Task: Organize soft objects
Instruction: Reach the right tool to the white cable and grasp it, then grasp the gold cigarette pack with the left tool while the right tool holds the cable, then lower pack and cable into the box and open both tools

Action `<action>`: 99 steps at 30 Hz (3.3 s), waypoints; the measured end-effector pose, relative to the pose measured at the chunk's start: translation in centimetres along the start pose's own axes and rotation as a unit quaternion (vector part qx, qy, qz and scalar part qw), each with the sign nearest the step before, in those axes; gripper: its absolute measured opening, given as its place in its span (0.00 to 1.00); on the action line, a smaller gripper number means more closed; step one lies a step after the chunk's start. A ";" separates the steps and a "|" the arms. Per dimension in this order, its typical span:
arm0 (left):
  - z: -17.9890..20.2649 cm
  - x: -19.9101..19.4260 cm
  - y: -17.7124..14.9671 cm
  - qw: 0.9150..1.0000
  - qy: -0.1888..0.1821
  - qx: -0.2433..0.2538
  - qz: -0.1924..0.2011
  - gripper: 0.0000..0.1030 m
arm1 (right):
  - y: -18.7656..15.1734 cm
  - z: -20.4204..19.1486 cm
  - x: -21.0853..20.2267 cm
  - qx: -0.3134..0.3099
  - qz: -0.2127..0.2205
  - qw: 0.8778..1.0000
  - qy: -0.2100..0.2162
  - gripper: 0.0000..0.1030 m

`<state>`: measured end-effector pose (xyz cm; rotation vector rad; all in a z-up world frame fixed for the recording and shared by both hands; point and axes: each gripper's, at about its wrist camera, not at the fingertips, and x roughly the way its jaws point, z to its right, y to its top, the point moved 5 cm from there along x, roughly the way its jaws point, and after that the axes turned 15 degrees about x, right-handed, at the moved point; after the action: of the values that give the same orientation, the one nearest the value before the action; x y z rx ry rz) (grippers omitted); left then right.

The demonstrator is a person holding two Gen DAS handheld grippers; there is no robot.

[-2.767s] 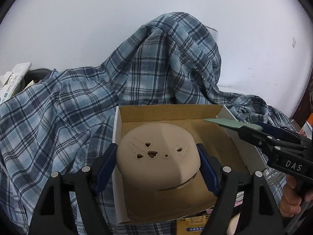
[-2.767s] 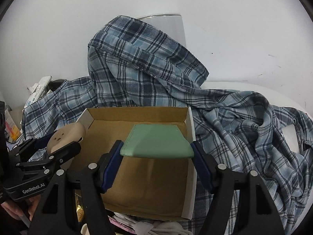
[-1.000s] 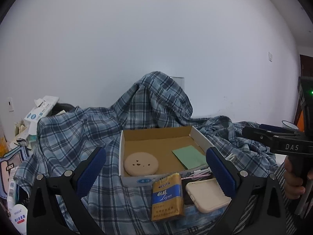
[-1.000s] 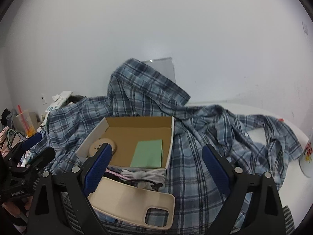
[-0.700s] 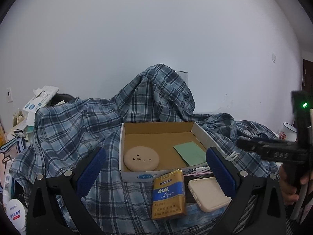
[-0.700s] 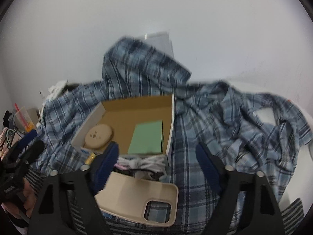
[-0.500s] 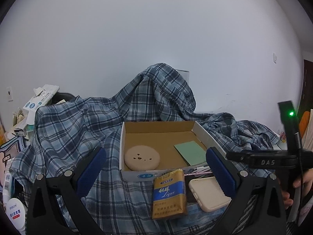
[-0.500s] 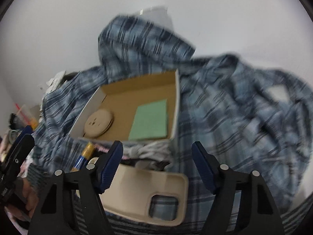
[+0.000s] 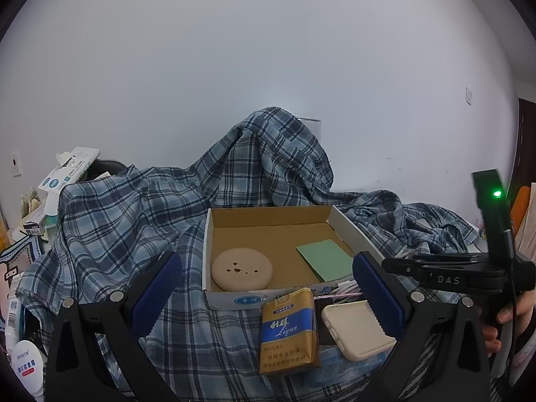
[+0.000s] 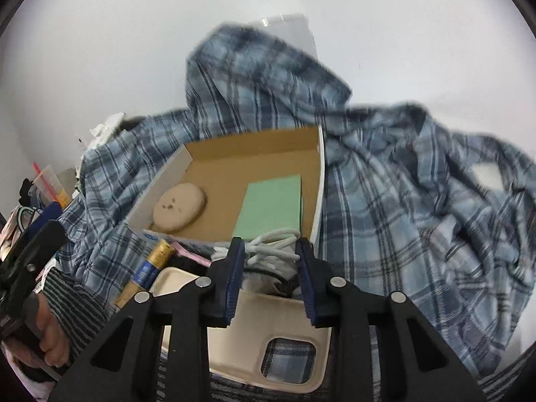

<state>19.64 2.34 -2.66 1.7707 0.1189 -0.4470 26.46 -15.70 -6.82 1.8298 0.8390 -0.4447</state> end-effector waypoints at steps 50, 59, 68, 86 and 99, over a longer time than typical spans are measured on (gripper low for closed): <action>-0.7 8.3 -6.8 0.940 -0.194 -0.157 -0.231 0.52 | 0.6 -2.1 -6.8 -0.053 0.177 0.983 -0.009 0.25; 1.0 2.6 -2.3 0.992 -0.093 -0.029 -0.081 0.52 | 0.5 -2.4 -7.3 -0.066 0.194 0.979 -0.013 0.25; 1.6 -1.0 -0.4 1.000 -0.008 0.024 -0.008 0.52 | -0.2 -3.1 -7.6 -0.093 0.215 0.972 -0.021 0.25; 0.2 -5.5 12.9 0.991 0.051 0.070 0.103 0.52 | 8.1 -9.9 -15.1 -0.108 0.324 0.940 0.010 0.25; -3.2 6.6 10.5 0.999 0.016 0.012 0.027 0.53 | 11.8 -6.1 -3.3 -0.054 0.237 0.970 -0.012 0.25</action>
<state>29.76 1.75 5.20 1.7999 0.0885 -0.3836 32.22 -13.96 5.43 1.8438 0.3781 -0.1116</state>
